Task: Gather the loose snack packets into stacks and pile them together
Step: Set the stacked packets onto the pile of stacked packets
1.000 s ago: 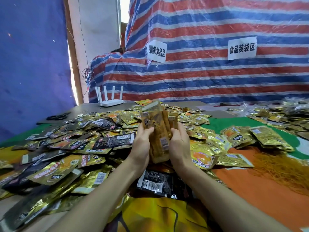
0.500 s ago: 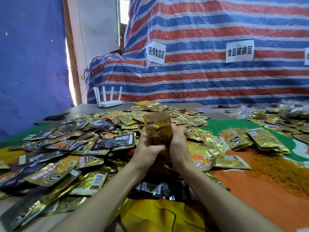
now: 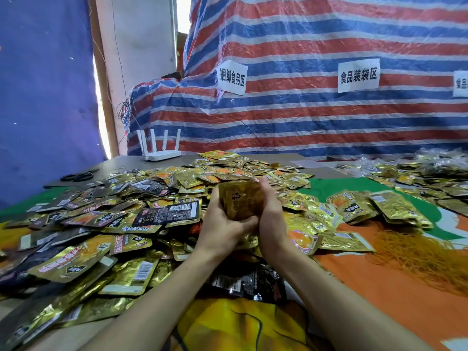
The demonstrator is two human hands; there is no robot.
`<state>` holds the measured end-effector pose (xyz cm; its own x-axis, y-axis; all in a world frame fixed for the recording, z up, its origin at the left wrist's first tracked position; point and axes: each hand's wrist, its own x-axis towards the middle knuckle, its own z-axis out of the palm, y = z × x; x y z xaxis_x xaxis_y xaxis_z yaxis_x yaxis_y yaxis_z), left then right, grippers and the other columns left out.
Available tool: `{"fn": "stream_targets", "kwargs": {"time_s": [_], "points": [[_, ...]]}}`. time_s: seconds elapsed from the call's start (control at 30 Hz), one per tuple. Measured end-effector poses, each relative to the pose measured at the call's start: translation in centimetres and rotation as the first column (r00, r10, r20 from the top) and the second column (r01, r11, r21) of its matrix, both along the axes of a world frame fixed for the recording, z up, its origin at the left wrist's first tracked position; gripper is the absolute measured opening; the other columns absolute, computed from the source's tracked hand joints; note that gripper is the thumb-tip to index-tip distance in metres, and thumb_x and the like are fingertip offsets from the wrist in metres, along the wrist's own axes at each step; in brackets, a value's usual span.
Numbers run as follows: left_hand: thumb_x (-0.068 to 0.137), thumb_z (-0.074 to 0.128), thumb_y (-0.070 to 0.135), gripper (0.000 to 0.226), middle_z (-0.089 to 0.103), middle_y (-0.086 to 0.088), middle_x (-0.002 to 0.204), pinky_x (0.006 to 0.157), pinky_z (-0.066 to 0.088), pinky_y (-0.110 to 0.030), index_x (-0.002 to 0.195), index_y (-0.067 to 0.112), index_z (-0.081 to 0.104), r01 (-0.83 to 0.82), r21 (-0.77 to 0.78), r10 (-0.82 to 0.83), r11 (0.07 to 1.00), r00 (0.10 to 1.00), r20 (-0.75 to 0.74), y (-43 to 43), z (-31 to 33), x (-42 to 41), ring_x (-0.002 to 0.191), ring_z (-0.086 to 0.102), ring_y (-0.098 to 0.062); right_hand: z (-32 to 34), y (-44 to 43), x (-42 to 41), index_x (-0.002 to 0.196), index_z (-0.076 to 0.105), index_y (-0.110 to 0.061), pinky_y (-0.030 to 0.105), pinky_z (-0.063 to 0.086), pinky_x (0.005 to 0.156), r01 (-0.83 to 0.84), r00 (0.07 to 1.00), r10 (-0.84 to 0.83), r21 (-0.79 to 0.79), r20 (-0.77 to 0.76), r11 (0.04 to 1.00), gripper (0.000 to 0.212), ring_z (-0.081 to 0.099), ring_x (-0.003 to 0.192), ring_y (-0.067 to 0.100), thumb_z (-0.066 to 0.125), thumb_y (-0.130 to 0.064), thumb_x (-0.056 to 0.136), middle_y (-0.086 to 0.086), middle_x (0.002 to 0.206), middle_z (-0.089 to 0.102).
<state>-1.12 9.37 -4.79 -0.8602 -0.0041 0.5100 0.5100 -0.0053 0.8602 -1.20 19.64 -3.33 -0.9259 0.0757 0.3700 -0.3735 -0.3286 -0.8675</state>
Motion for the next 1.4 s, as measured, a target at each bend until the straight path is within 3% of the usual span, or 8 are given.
{"fn": "stream_targets", "kwargs": {"time_s": [0.17, 0.4, 0.6, 0.7, 0.77, 0.87, 1.17, 1.4], "points": [[0.062, 0.084, -0.006, 0.041, 0.075, 0.010, 0.072, 0.061, 0.054, -0.017, 0.090, 0.018, 0.069, -0.084, -0.075, 0.077, 0.994, 0.993, -0.088, -0.7, 0.5, 0.2, 0.067, 0.070, -0.003, 1.1, 0.1, 0.4, 0.095, 0.073, -0.011, 0.033, 0.053, 0.081, -0.041, 0.999, 0.041, 0.037, 0.022, 0.998, 0.048, 0.068, 0.087, 0.023, 0.036, -0.038, 0.106, 0.011, 0.094, 0.074], [0.071, 0.083, -0.005, 0.027, 0.078, -0.001, 0.083, 0.066, 0.061, -0.030, 0.095, 0.001, 0.073, -0.068, -0.066, 0.061, 0.995, 0.993, -0.106, -1.5, 0.7, 1.0, 0.074, 0.075, -0.018, 4.2, 5.2, 2.3, 0.098, 0.068, -0.017, 0.039, 0.055, 0.080, 0.323, 0.946, -0.289, 0.458, -0.145, 0.828, 0.016, 0.068, 0.092, 0.022, 0.057, -0.028, 0.100, 0.005, 0.097, 0.071], [0.057, 0.087, 0.027, 0.063, 0.077, -0.006, 0.100, 0.085, 0.059, -0.041, 0.112, 0.006, 0.066, 0.048, -0.200, -0.036, 0.979, 0.997, 0.067, -2.2, 0.1, 0.4, 0.090, 0.075, -0.019, 5.4, 16.5, 4.0, 0.083, 0.077, -0.012, 0.030, 0.056, 0.062, 0.225, 0.866, -0.492, 0.948, -0.090, 0.223, 0.009, 0.068, 0.076, 0.018, 0.068, -0.012, 0.085, 0.005, 0.082, 0.074], [0.051, 0.087, 0.039, 0.073, 0.076, -0.005, 0.103, 0.094, 0.055, -0.046, 0.114, 0.010, 0.065, 0.119, -0.276, -0.067, 0.954, 0.979, 0.193, -2.3, -0.1, 0.0, 0.096, 0.073, -0.021, 4.8, 20.8, 5.2, 0.091, 0.076, 0.002, 0.050, 0.060, 0.073, 0.044, 0.793, -0.606, 0.998, -0.062, -0.044, 0.018, 0.072, 0.084, 0.035, 0.072, -0.010, 0.077, 0.023, 0.092, 0.074], [0.049, 0.088, 0.038, 0.071, 0.076, -0.004, 0.100, 0.091, 0.055, -0.044, 0.111, 0.012, 0.066, 0.127, -0.261, -0.070, 0.957, 0.974, 0.216, -2.2, -0.2, -0.2, 0.094, 0.073, -0.020, 3.9, 22.3, 5.9, 0.097, 0.075, 0.002, 0.048, 0.060, 0.076, -0.066, 0.777, -0.629, 0.987, -0.041, -0.145, 0.026, 0.071, 0.089, 0.036, 0.073, -0.011, 0.075, 0.022, 0.093, 0.074], [0.048, 0.088, 0.034, 0.067, 0.077, -0.002, 0.094, 0.077, 0.057, -0.034, 0.107, 0.012, 0.066, 0.109, -0.185, -0.067, 0.977, 0.974, 0.215, -2.3, -0.2, -0.1, 0.088, 0.075, -0.020, 2.8, 23.3, 6.5, 0.090, 0.076, -0.001, 0.036, 0.054, 0.061, -0.133, 0.775, -0.632, 0.980, 0.009, -0.149, 0.018, 0.069, 0.074, 0.027, 0.074, -0.010, 0.075, 0.011, 0.078, 0.072], [0.056, 0.084, 0.019, 0.044, 0.078, 0.002, 0.082, 0.055, 0.057, -0.022, 0.096, 0.013, 0.068, 0.083, 0.052, -0.092, 0.995, 0.974, 0.209, -2.4, 0.3, 0.4, 0.073, 0.075, -0.015, 3.3, 23.4, 6.6, 0.093, 0.077, 0.001, 0.044, 0.060, 0.070, 0.003, 0.746, -0.657, 0.986, -0.112, -0.165, 0.017, 0.071, 0.083, 0.030, 0.067, -0.002, 0.080, 0.017, 0.090, 0.075], [0.057, 0.080, 0.013, 0.042, 0.078, -0.002, 0.080, 0.050, 0.058, -0.030, 0.097, 0.011, 0.066, 0.116, 0.193, -0.158, 0.974, 0.962, 0.221, -2.4, 0.9, 1.0, 0.069, 0.076, -0.022, 4.7, 22.8, 6.5, 0.089, 0.074, -0.006, 0.036, 0.060, 0.062, 0.080, 0.712, -0.683, 0.986, -0.159, -0.146, 0.013, 0.066, 0.073, 0.024, 0.061, -0.005, 0.086, 0.010, 0.082, 0.071]]}}
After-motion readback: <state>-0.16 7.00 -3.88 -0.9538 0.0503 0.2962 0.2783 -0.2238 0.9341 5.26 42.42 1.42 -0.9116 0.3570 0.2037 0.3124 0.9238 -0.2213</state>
